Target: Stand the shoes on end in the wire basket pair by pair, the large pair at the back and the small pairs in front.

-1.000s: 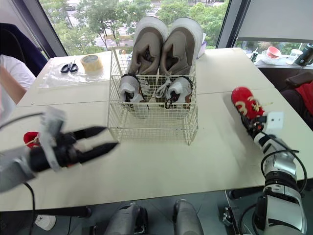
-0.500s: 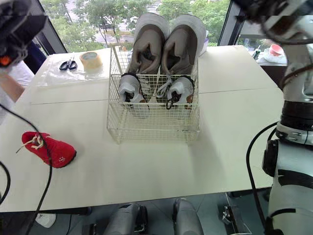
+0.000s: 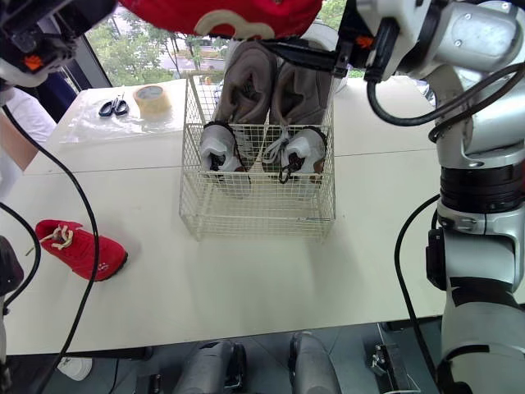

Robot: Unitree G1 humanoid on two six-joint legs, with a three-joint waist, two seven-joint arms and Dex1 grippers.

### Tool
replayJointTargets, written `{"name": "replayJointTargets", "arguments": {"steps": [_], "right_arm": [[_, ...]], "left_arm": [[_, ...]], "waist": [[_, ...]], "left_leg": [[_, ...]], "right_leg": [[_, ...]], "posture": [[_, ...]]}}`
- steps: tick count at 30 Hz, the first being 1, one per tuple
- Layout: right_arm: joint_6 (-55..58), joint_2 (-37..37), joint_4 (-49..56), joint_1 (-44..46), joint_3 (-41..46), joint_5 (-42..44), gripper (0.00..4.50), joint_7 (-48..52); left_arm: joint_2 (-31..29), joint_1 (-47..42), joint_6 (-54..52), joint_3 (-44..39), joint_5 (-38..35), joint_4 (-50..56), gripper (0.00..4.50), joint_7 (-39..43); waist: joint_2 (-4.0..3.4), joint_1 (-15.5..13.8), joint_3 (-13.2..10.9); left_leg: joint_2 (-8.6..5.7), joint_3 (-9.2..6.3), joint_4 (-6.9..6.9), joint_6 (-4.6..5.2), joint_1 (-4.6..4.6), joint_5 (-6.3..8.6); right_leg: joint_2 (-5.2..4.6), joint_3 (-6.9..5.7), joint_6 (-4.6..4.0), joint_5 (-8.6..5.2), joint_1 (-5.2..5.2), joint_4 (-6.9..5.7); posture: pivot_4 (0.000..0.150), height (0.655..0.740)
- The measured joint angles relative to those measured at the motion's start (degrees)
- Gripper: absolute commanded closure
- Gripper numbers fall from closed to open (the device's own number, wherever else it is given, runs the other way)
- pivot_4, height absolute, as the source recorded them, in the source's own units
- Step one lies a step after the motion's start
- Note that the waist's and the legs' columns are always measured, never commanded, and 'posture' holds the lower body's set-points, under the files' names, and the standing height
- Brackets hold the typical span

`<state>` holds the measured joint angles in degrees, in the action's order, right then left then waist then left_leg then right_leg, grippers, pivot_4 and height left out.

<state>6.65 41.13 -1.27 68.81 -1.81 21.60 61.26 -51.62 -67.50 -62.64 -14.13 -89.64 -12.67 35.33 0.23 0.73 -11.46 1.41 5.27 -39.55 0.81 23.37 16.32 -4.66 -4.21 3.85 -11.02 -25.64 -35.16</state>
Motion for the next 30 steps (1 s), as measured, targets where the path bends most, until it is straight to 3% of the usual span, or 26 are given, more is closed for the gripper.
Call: {"name": "replayJointTargets", "arguments": {"steps": [3,6,11,12,13,14,17,20,23,25,27,30], "right_arm": [[-1.47,-0.37,0.03,-0.16,-0.23,-1.14,2.48,0.23],[-2.03,-1.1,0.53,-0.24,-0.25,-1.59,2.48,0.44],[-1.92,-1.2,1.19,-1.33,-0.23,-2.4,2.48,0.36],[-1.84,-1.19,1.44,-1.46,-0.2,-2.41,2.48,0.37],[-1.72,-1.16,1.69,-1.59,-0.14,-2.56,2.48,0.35],[-1.6,-1.12,1.85,-1.68,-0.14,-2.7,1.44,0.4],[0.02,-0.16,3.59,-2.93,-0.01,-2.13,0.02,1.02],[6.16,0.78,4.41,-7.9,3.28,0.5,0.02,-1.3],[18.05,-2.47,4.98,-15.16,12.19,9.43,0.02,-10.17],[25.78,-8.03,7.2,-17.63,18.41,19.49,0.02,-18.95],[30.53,-17.83,11.09,-17.91,24.62,37.26,0.02,-33.84],[31.14,-26.52,16.6,-17.73,25.83,52.52,0.02,-49.3]], "left_arm": [[1.03,-0.98,-2.68,0.91,2.25,-0.44,0.0,3.05],[2.92,-1.86,-4.74,2.08,4.94,-2.09,1.29,4.69],[4.1,-2.94,-6.55,1.76,7.96,-3.27,3.85,6.15],[4.5,-2.94,-6.79,1.48,8.3,-3.69,4.15,6.12],[4.79,-2.94,-7.05,1.27,8.52,-3.97,4.2,6.15],[4.91,-2.94,-7.22,1.12,8.72,-4.06,4.2,6.12],[5.68,-2.92,-8.1,-0.18,9.04,-4.76,4.2,5.54],[6.68,-2.26,-7.67,-4.19,8.61,-4.98,4.2,2.65],[8.92,0.33,-5.08,-10.51,6.05,-3.82,4.2,-2.67],[12.65,2.34,-2.3,-13.73,4.09,-1.26,4.2,-6.93],[18.82,4.38,2.36,-15.74,2.65,3.91,4.2,-12.01],[25.14,4.97,7.58,-15.93,1.94,9.1,4.2,-17.05]], "waist": [[0.0,-0.04,0.0],[0.0,-0.05,0.0],[0.0,0.01,0.0],[0.0,0.01,0.0],[0.0,0.01,0.0],[0.0,0.01,0.0],[0.0,0.0,0.0],[0.13,-0.17,0.05],[0.15,-0.18,0.06],[0.15,-0.16,0.06],[0.16,-0.15,0.07],[0.14,-0.08,0.06]], "left_leg": [[0.0,0.0,0.0,-0.01,0.0,0.0],[0.0,0.0,-0.01,-0.02,0.0,-0.02],[0.01,-0.01,0.0,-0.02,0.0,-0.02],[0.02,-0.02,0.0,-0.02,0.0,-0.02],[0.02,-0.02,0.0,-0.03,0.0,-0.02],[0.02,-0.02,0.0,-0.03,0.0,-0.02],[0.02,-0.02,-0.01,-0.03,0.0,-0.02],[0.02,-0.04,-0.04,-0.03,0.01,-0.02],[0.0,-0.08,-0.11,-0.03,0.01,-0.02],[0.03,-0.16,-0.15,-0.06,-0.01,-0.04],[0.08,-0.25,-0.17,-0.15,0.0,-0.09],[0.07,-0.29,-0.14,-0.19,0.01,-0.11]], "right_leg": [[0.0,0.0,0.0,0.0,-0.01,0.0],[0.0,0.0,0.0,0.0,-0.01,-0.02],[-0.01,0.0,0.0,0.0,-0.01,-0.02],[-0.01,0.0,0.0,0.0,-0.02,-0.03],[0.0,0.0,0.0,0.0,-0.02,-0.03],[-0.01,0.0,0.0,0.0,-0.02,-0.03],[-0.01,0.01,0.0,0.0,-0.02,-0.04],[-0.04,0.0,0.0,0.0,0.01,-0.03],[-0.14,-0.01,-0.01,0.02,0.05,-0.11],[-0.15,-0.04,-0.03,0.03,0.08,-0.18],[-0.26,-0.08,-0.08,0.06,0.08,-0.22],[-0.13,-0.2,-0.13,0.09,0.07,-0.21]], "posture": [[0.15,0.74],[0.15,0.74],[0.15,0.74],[0.15,0.74],[0.15,0.74],[0.15,0.74],[0.15,0.74],[0.15,0.74],[0.15,0.74],[0.15,0.74],[0.15,0.74],[0.15,0.74]]}}
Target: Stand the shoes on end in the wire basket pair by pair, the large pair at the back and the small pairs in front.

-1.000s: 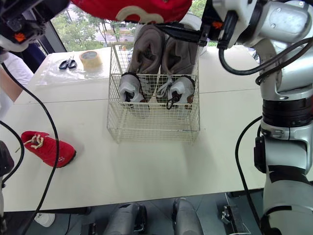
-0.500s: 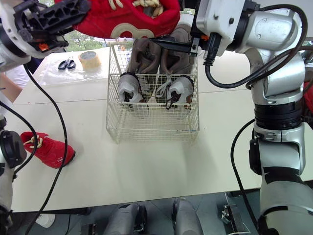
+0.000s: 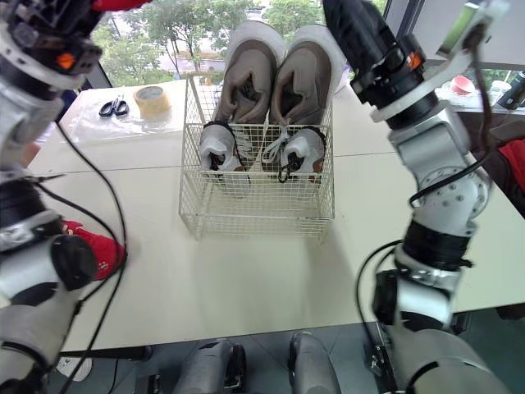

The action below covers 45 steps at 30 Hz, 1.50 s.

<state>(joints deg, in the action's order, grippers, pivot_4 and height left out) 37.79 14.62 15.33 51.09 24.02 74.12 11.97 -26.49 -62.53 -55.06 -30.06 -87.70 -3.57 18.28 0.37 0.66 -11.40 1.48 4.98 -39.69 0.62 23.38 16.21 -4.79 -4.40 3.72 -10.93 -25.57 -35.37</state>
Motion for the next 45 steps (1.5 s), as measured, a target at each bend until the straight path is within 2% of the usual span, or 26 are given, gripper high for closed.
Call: {"name": "replayJointTargets", "arguments": {"steps": [3,8,20,27,30,32,35,36,37,38,43,45], "right_arm": [[-2.96,-8.68,4.33,-0.48,-2.64,3.6,0.02,-9.39],[-5.57,-13.76,6.05,-0.39,-8.76,3.08,0.02,-13.99],[-9.67,-13.99,4.05,1.86,-11.18,2.48,0.02,-12.05],[-10.68,-13.43,1.91,5.09,-11.53,1.87,0.02,-11.52],[-10.95,-13.47,1.44,5.09,-11.51,1.5,0.79,-11.53],[-11.29,-13.53,1.29,5.09,-11.5,1.43,1.71,-11.55],[-11.58,-13.54,1.06,5.04,-11.49,1.1,2.79,-11.8],[-11.67,-13.56,1.05,5.04,-11.49,0.99,2.99,-11.9],[-11.7,-13.56,1.05,5.04,-11.5,0.97,3.0,-12.02],[-11.72,-13.56,1.05,5.05,-11.5,0.97,3.0,-12.08],[-11.65,-13.32,0.2,6.24,-11.46,1.3,3.0,-12.19],[-11.72,-12.54,-0.55,8.39,-10.61,2.61,3.0,-12.24]], "left_arm": [[5.96,0.09,6.23,0.19,0.49,3.96,4.2,-2.55],[9.26,3.39,9.03,3.32,1.32,5.98,4.2,-3.55],[8.3,12.08,8.32,7.47,-0.55,10.5,4.2,-2.35],[6.55,13.03,8.37,8.45,0.29,10.51,4.2,0.72],[6.6,13.04,8.7,9.02,0.99,10.5,4.2,1.21],[6.75,13.23,9.17,9.18,1.35,10.52,4.2,1.5],[6.9,13.38,9.44,9.61,1.42,10.93,4.2,1.92],[6.89,13.37,9.49,9.64,1.45,11.08,3.7,1.97],[6.86,13.38,9.47,9.66,1.48,11.13,3.15,1.99],[6.71,13.41,9.38,9.78,1.57,11.19,2.81,1.97],[3.51,16.96,7.0,11.15,1.57,13.11,0.21,2.18],[2.26,18.67,5.93,11.86,1.6,14.92,0.21,0.49]], "waist": [[-0.01,0.03,0.02],[-0.01,-0.13,0.02],[-0.01,0.14,0.02],[-0.01,-0.01,0.02],[-0.01,0.03,0.02],[-0.01,0.07,0.02],[-0.01,0.1,0.02],[-0.01,0.09,0.02],[-0.01,0.08,0.02],[-0.01,0.07,0.02],[-0.02,0.18,0.01],[-0.02,0.18,0.01]], "left_leg": [[-0.01,0.02,0.01,0.03,-0.01,0.01],[-0.03,-0.02,-0.03,0.21,0.03,0.09],[0.02,-0.07,-0.06,0.47,0.03,0.24],[0.0,-0.08,-0.06,0.51,0.04,0.27],[0.0,-0.07,-0.06,0.52,0.04,0.28],[0.01,-0.08,-0.05,0.53,0.04,0.28],[0.02,-0.08,-0.05,0.53,0.04,0.28],[0.02,-0.08,-0.04,0.53,0.04,0.28],[0.02,-0.08,-0.04,0.53,0.04,0.28],[0.02,-0.08,-0.04,0.53,0.04,0.28],[0.02,-0.08,-0.01,0.54,0.04,0.29],[0.03,-0.09,0.01,0.54,0.04,0.29]], "right_leg": [[0.06,-0.01,0.0,0.0,0.01,0.01],[0.1,-0.02,0.01,0.0,0.04,0.04],[0.18,-0.06,0.01,-0.01,0.08,0.1],[0.17,-0.06,0.01,-0.01,0.1,0.15],[0.16,-0.06,0.01,-0.01,0.1,0.16],[0.16,-0.07,0.01,-0.01,0.1,0.16],[0.17,-0.07,0.01,-0.01,0.09,0.16],[0.17,-0.07,0.01,-0.01,0.09,0.16],[0.17,-0.07,0.01,-0.01,0.09,0.16],[0.17,-0.07,0.01,-0.01,0.09,0.16],[0.16,-0.07,0.01,-0.01,0.07,0.16],[0.16,-0.07,0.01,-0.01,0.06,0.16]], "posture": [[0.15,0.74],[0.15,0.74],[0.15,0.74],[0.15,0.74],[0.15,0.74],[0.15,0.74],[0.15,0.74],[0.15,0.74],[0.15,0.74],[0.15,0.74],[0.15,0.74],[0.15,0.74]]}}
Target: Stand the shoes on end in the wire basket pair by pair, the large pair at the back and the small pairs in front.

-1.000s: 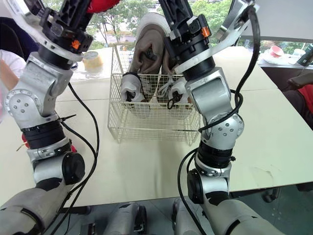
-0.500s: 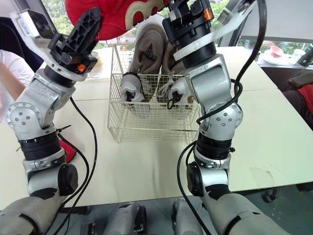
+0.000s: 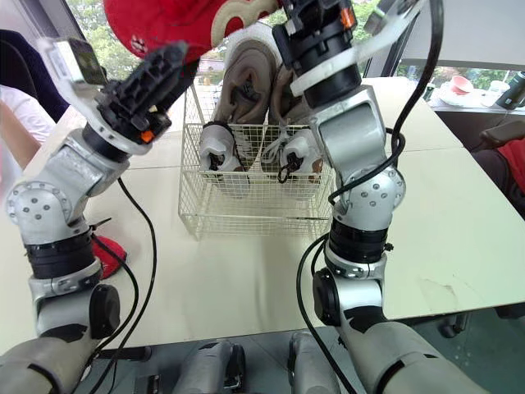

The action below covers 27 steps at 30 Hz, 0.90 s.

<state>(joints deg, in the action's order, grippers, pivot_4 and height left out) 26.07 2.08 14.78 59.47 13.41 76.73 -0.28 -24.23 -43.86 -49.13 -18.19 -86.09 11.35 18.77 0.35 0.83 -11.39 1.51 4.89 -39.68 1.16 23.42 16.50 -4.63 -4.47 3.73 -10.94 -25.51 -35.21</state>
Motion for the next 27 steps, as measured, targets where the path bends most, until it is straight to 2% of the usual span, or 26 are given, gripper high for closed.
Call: {"name": "replayJointTargets", "arguments": {"steps": [4,7,11,14,16,20,27], "right_arm": [[-0.15,4.16,-1.47,4.22,3.92,3.25,3.0,0.17],[4.38,15.66,-3.51,4.16,4.7,3.4,3.0,4.8],[14.39,38.01,-5.97,0.3,6.13,1.59,3.0,22.09],[19.88,50.6,-7.42,-3.42,3.05,-3.46,3.0,37.31],[21.3,56.36,-7.66,-5.85,-0.16,-8.29,3.0,46.66],[19.32,59.01,-7.11,-8.66,-5.59,-17.13,3.0,56.59],[12.9,55.53,-5.37,-10.04,-9.01,-27.23,3.0,61.7]], "left_arm": [[-0.46,3.95,-0.45,0.48,-3.14,4.34,0.21,-6.88],[-5.4,9.27,-2.06,1.6,-5.7,11.86,0.21,-10.82],[-16.98,17.56,-5.96,1.08,-6.44,16.8,0.21,-10.24],[-23.26,20.2,-7.61,-0.11,-7.04,17.51,0.21,-7.43],[-26.42,22.25,-7.9,-1.89,-8.05,17.41,0.21,-6.13],[-28.68,26.31,-7.91,-3.04,-9.96,18.28,0.21,-5.1],[-26.92,28.49,-5.28,-1.61,-10.14,19.82,0.21,-6.64]], "waist": [[0.01,-0.27,0.01],[0.01,-0.18,0.0],[0.01,-0.34,-0.01],[0.02,-0.23,-0.01],[0.01,0.0,-0.01],[0.01,-0.13,-0.01],[0.07,-0.76,-0.02]], "left_leg": [[-0.02,-0.02,0.0,0.03,0.01,0.02],[-0.07,0.03,0.01,0.14,0.02,0.09],[-0.1,0.03,0.22,0.17,-0.01,0.11],[-0.08,0.04,0.36,0.16,-0.07,0.11],[-0.02,0.12,0.42,0.14,-0.15,0.11],[0.03,0.12,0.46,-0.01,-0.14,0.03],[-0.03,0.11,0.45,-0.08,-0.01,0.0]], "right_leg": [[-0.08,-0.02,0.0,0.0,0.05,0.04],[-0.14,0.0,-0.01,-0.01,0.04,0.1],[-0.13,-0.02,0.0,-0.05,0.01,0.25],[-0.1,-0.02,-0.26,-0.22,-0.02,0.29],[-0.07,-0.01,-0.37,-0.31,-0.03,0.3],[-0.04,-0.01,-0.37,-0.31,-0.1,0.24],[-0.07,0.01,-0.35,-0.31,-0.15,0.29]], "posture": [[0.15,0.74],[0.15,0.74],[0.15,0.74],[0.15,0.74],[0.15,0.74],[0.15,0.74],[0.15,0.74]]}}
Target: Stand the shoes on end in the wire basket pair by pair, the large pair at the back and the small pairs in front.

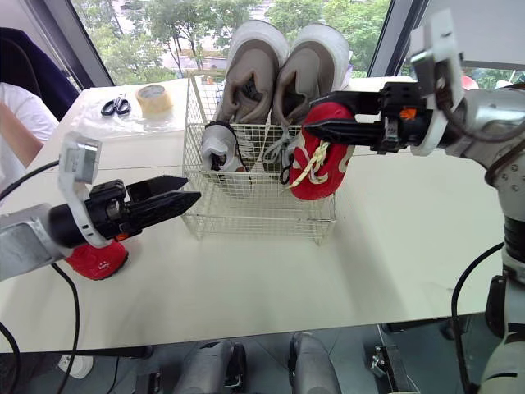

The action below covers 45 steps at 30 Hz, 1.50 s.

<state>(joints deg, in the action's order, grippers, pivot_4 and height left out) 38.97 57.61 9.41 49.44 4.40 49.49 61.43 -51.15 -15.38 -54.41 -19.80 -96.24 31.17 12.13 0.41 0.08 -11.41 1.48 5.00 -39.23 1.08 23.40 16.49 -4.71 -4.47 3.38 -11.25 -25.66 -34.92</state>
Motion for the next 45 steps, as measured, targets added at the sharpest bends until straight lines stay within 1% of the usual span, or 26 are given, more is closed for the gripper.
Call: {"name": "replayJointTargets", "arguments": {"steps": [4,6,9,11,12,13,14,15,16,21,25,27,30,31,33,35,37,39,40,41,42,43,44,45], "right_arm": [[-1.82,-1.12,1.84,-2.44,-1.61,-3.39,3.0,2.23],[-2.71,-1.6,3.26,-4.9,-2.5,-5.07,3.0,3.32],[-4.96,-4.54,3.57,-9.51,-4.45,-8.35,3.0,3.57],[-5.62,-5.5,2.79,-11.12,-4.66,-9.49,2.08,3.47],[-5.57,-5.59,2.58,-11.37,-4.59,-9.53,1.74,3.62],[-5.48,-5.59,2.6,-11.37,-4.55,-9.53,1.17,3.87],[-5.34,-5.58,2.59,-11.37,-4.51,-9.54,0.73,4.18],[-5.01,-5.58,2.48,-11.38,-4.49,-9.55,0.18,4.28],[-4.78,-5.58,2.14,-11.37,-4.39,-9.63,0.06,4.3],[-1.92,-5.14,1.45,-9.91,-1.99,-8.75,0.06,3.97],[4.7,-1.12,3.74,-8.5,2.9,-3.07,0.06,4.21],[7.48,0.44,5.06,-6.65,5.81,0.34,0.06,4.24],[9.84,1.17,4.34,-2.94,8.28,3.5,0.06,3.69],[10.84,1.11,2.78,-0.34,8.69,4.86,0.02,3.56],[12.19,0.94,1.6,4.66,8.97,7.15,0.02,4.38],[13.04,0.71,2.91,7.3,7.06,8.49,0.02,7.43],[13.04,-1.14,4.49,7.77,3.0,8.49,0.02,10.69],[12.55,-3.34,4.99,7.94,-1.56,7.5,0.02,13.99],[12.21,-4.05,4.88,8.21,-2.84,6.93,0.02,15.09],[11.37,-4.82,4.5,8.99,-4.29,5.98,0.02,16.31],[9.9,-5.42,3.43,10.22,-5.84,4.43,0.02,17.95],[8.32,-5.55,2.31,10.96,-6.88,2.74,0.02,19.41],[5.92,-5.79,0.48,11.67,-8.22,0.21,0.02,21.57],[4.41,-6.0,-0.93,11.81,-9.1,-1.45,0.02,23.05]], "left_arm": [[0.01,0.77,0.98,0.47,-0.06,0.49,0.21,-0.46],[-0.58,1.42,1.02,0.46,0.3,0.46,0.21,-0.01],[-0.77,1.28,1.34,0.42,1.36,0.01,0.21,0.38],[-0.82,0.92,1.73,0.18,1.43,-0.41,0.15,0.4],[-0.95,0.87,2.11,-0.02,1.81,-0.61,0.15,0.38],[-1.22,0.71,2.33,-0.21,2.27,-0.86,0.15,0.3],[-1.42,0.49,2.53,-0.41,2.7,-0.98,0.15,0.27],[-1.52,0.47,2.61,-0.75,2.78,-1.06,0.15,0.32],[-1.69,0.46,2.65,-1.29,2.67,-1.26,0.15,0.45],[-2.49,0.41,2.67,-2.69,0.96,-3.63,0.15,2.0],[-3.25,0.65,2.63,-4.42,0.97,-5.56,0.15,2.96],[-3.35,0.68,2.65,-4.84,1.88,-6.55,0.15,2.83],[-3.77,0.44,2.66,-5.4,3.47,-8.72,0.15,1.24],[-3.78,-0.96,2.82,-5.61,4.19,-10.28,0.08,-1.09],[-4.03,-4.87,4.14,-6.16,5.84,-14.02,0.08,-6.86],[-5.09,-8.82,5.7,-6.57,9.8,-16.73,0.08,-13.21],[-7.3,-12.0,5.63,-5.92,15.83,-17.86,0.08,-20.62],[-11.8,-12.56,1.72,-4.35,20.73,-17.83,0.08,-26.98],[-13.72,-12.4,-0.82,-3.72,21.93,-17.83,0.08,-28.7],[-15.33,-12.31,-3.87,-3.61,21.37,-18.13,0.08,-31.33],[-18.15,-11.55,-7.83,-3.8,17.33,-19.55,0.08,-35.38],[-20.82,-10.12,-11.15,-4.35,12.74,-21.66,0.08,-39.47],[-24.19,-6.32,-14.25,-6.62,5.25,-24.75,0.08,-45.73],[-26.23,-2.58,-15.32,-8.83,-0.18,-26.92,0.08,-50.84]], "waist": [[0.0,-0.63,0.0],[0.01,-0.79,0.0],[0.01,-0.9,0.0],[0.01,-0.88,0.0],[0.01,-0.85,0.0],[0.01,-0.83,0.0],[0.01,-0.82,0.0],[0.01,-0.81,0.0],[0.01,-0.81,0.0],[0.01,-0.82,0.0],[0.0,-0.86,0.0],[0.01,-0.82,0.0],[0.0,-0.68,0.0],[0.0,-0.7,-0.01],[0.01,-0.76,-0.01],[0.13,-0.77,0.05],[0.28,-0.57,0.08],[0.31,-0.32,0.05],[0.3,-0.34,0.05],[0.3,-0.37,0.04],[0.42,-0.35,-0.01],[0.47,-0.33,-0.01],[0.49,-0.07,-0.01],[0.5,0.18,-0.01]], "left_leg": [[0.0,0.0,0.0,-0.03,-0.01,-0.01],[0.02,-0.03,0.0,-0.04,-0.02,-0.02],[0.0,-0.03,-0.01,-0.08,-0.02,-0.05],[-0.01,-0.03,-0.01,-0.08,-0.02,-0.05],[-0.01,-0.03,-0.01,-0.08,-0.02,-0.05],[0.0,-0.04,-0.01,-0.08,-0.02,-0.05],[0.0,-0.04,-0.01,-0.08,-0.02,-0.05],[0.0,-0.04,-0.01,-0.08,-0.02,-0.05],[0.0,-0.04,-0.01,-0.08,-0.02,-0.05],[0.01,-0.05,-0.01,-0.09,-0.03,-0.06],[0.0,-0.06,-0.01,-0.08,-0.02,-0.05],[0.01,-0.06,0.0,-0.07,-0.03,-0.05],[0.03,-0.05,-0.01,-0.08,-0.05,-0.05],[0.03,-0.05,-0.01,-0.09,-0.06,-0.06],[0.04,-0.09,0.0,-0.11,-0.05,-0.07],[0.09,-0.11,0.03,-0.12,-0.05,-0.07],[0.09,-0.06,0.05,-0.12,-0.04,-0.07],[0.05,0.06,0.05,-0.1,-0.02,-0.06],[0.03,0.08,0.05,-0.1,0.01,-0.06],[0.03,0.12,0.06,-0.1,0.04,-0.06],[0.06,0.09,0.06,-0.11,0.07,-0.06],[0.08,0.07,0.07,-0.12,0.07,-0.07],[0.08,0.08,0.08,-0.15,0.07,-0.08],[0.1,0.07,0.1,-0.34,0.07,-0.19]], "right_leg": [[0.01,0.01,-0.01,0.0,0.0,-0.02],[0.03,-0.01,-0.02,0.0,0.01,-0.04],[0.02,-0.01,-0.03,0.0,0.02,-0.05],[0.02,-0.01,-0.03,0.0,0.02,-0.05],[0.02,-0.01,-0.02,0.0,0.02,-0.05],[0.03,-0.01,-0.02,0.0,0.01,-0.05],[0.04,-0.02,-0.02,0.0,0.01,-0.05],[0.04,-0.02,-0.02,0.0,0.01,-0.05],[0.04,-0.02,-0.02,0.0,0.01,-0.05],[0.05,-0.02,-0.03,0.0,0.01,-0.08],[0.03,-0.03,-0.03,0.0,0.01,-0.06],[0.03,-0.03,-0.03,-0.01,0.01,-0.06],[0.05,-0.03,-0.07,0.01,0.0,-0.08],[0.04,-0.02,-0.08,0.02,-0.02,-0.13],[0.08,-0.02,-0.11,0.04,-0.05,-0.16],[0.13,-0.04,-0.1,0.03,-0.05,-0.15],[0.11,-0.03,-0.07,0.05,-0.04,-0.13],[0.02,0.01,0.11,0.15,-0.1,-0.15],[0.0,0.03,0.12,0.16,-0.15,-0.17],[-0.01,0.04,0.12,0.16,-0.23,-0.19],[-0.02,0.04,0.13,0.16,-0.28,-0.23],[-0.02,0.04,0.13,0.16,-0.31,-0.24],[-0.07,0.06,0.13,0.16,-0.36,-0.29],[-0.26,0.11,0.13,0.16,-0.4,-0.33]], "posture": [[0.15,0.74],[0.15,0.74],[0.15,0.74],[0.15,0.74],[0.15,0.74],[0.15,0.74],[0.15,0.74],[0.15,0.74],[0.15,0.74],[0.15,0.74],[0.15,0.74],[0.15,0.74],[0.15,0.74],[0.15,0.74],[0.15,0.74],[0.15,0.74],[0.15,0.74],[0.15,0.74],[0.15,0.74],[0.15,0.74],[0.15,0.74],[0.15,0.74],[0.15,0.74],[0.15,0.74]]}}
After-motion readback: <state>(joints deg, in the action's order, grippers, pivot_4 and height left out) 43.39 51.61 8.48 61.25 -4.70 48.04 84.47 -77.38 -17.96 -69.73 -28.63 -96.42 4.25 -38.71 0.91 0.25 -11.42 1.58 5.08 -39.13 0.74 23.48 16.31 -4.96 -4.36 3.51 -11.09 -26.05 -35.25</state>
